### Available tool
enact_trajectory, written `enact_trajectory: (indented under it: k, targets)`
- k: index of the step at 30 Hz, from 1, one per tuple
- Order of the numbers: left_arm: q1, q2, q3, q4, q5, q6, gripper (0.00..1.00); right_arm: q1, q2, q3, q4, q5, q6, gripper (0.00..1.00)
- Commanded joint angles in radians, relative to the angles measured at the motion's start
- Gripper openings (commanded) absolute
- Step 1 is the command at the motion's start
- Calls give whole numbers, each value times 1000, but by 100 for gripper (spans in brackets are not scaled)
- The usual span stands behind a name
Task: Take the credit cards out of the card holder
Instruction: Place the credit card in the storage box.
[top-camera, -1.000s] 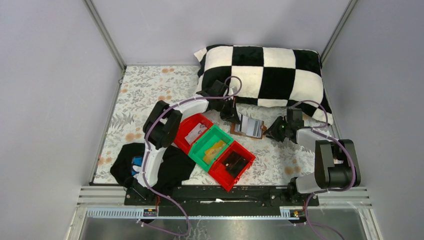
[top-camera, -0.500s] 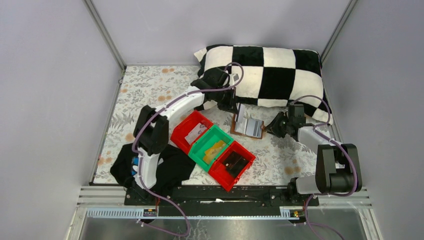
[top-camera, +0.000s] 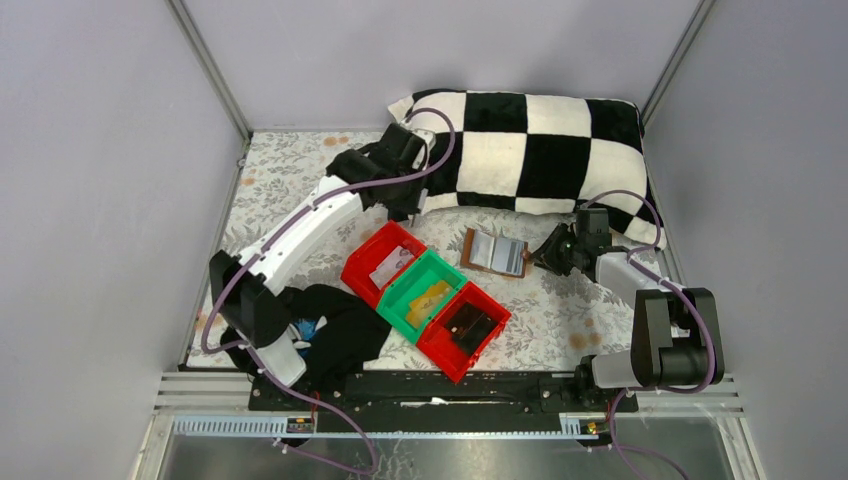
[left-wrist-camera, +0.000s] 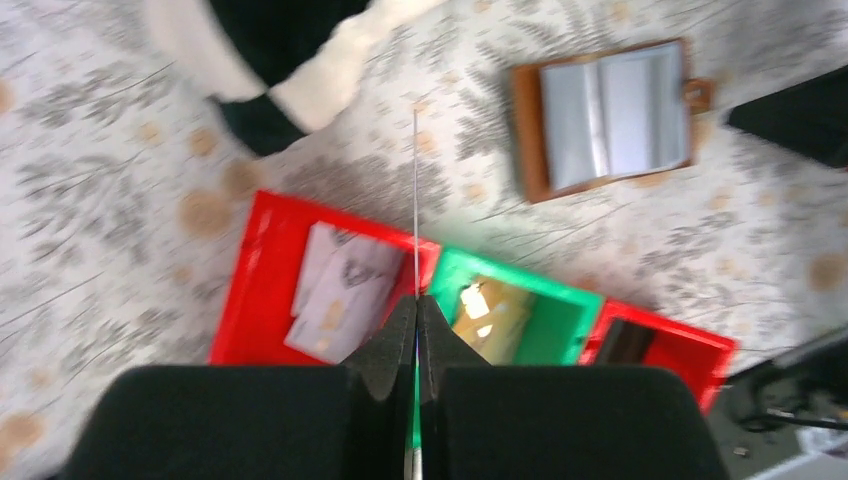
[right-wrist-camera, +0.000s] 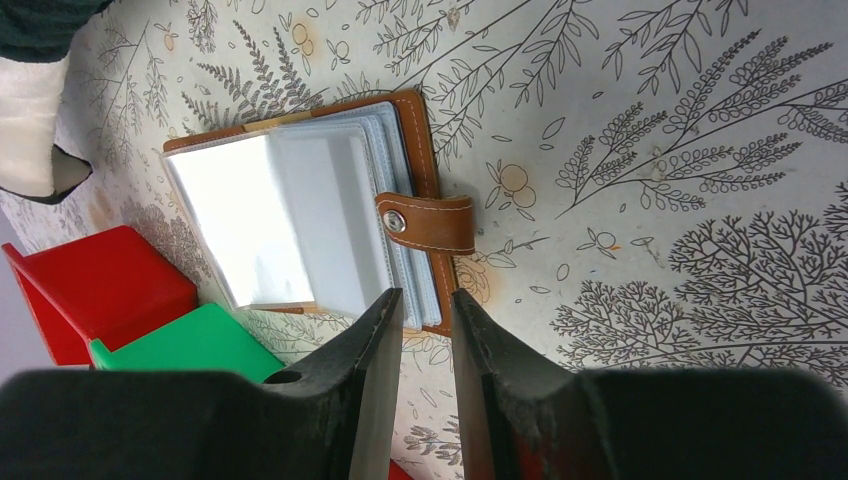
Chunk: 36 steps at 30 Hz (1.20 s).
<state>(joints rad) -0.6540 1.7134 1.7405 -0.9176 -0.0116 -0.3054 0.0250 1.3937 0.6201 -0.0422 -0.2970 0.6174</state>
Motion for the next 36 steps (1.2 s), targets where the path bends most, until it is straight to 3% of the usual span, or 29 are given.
enact_trajectory:
  k: [1,5,12,19,30,33,36]
  targets:
    - [-1,-57,-67,-143,-235,75,0,-2,-23,32,-5,4,-13,32]
    - [-11,-76,-139,-175,-378,75,0,-2,-12,30,-1,-4,-12,32]
    - [-58,-27,-235,-140,-496,27,0,-3,6,31,12,-20,-1,32]
    - [-124,27,-298,-94,-460,2,0,-3,7,35,4,-17,-4,32]
    - [-166,167,-324,-88,-568,-41,0,-2,13,32,8,-27,-2,32]
    - [-168,175,-316,-105,-547,-54,22,-2,13,35,4,-27,-5,32]
    - [-170,159,-303,-121,-515,-56,37,-2,17,36,3,-27,-5,32]
